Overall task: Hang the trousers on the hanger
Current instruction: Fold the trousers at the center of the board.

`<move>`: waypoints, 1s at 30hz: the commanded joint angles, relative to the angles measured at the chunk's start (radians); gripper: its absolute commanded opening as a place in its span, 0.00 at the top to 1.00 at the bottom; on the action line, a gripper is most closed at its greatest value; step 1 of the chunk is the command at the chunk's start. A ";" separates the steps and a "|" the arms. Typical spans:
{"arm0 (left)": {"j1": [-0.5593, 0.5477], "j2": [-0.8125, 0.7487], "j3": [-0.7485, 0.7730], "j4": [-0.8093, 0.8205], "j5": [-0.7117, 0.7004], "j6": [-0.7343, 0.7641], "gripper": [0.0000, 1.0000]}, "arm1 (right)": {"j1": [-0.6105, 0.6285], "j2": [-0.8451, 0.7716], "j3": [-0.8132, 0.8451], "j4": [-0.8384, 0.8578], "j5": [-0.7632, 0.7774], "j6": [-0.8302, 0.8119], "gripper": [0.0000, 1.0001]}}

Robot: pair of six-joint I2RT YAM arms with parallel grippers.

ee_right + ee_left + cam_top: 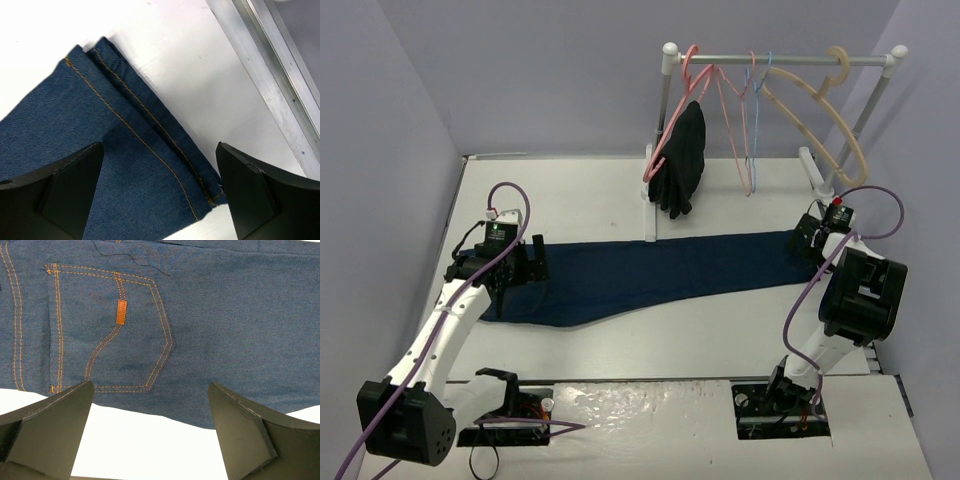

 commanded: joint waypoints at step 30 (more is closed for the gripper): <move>-0.006 -0.008 0.024 0.050 0.010 0.030 0.03 | 0.121 -0.131 -0.059 -0.080 -0.177 -0.007 1.00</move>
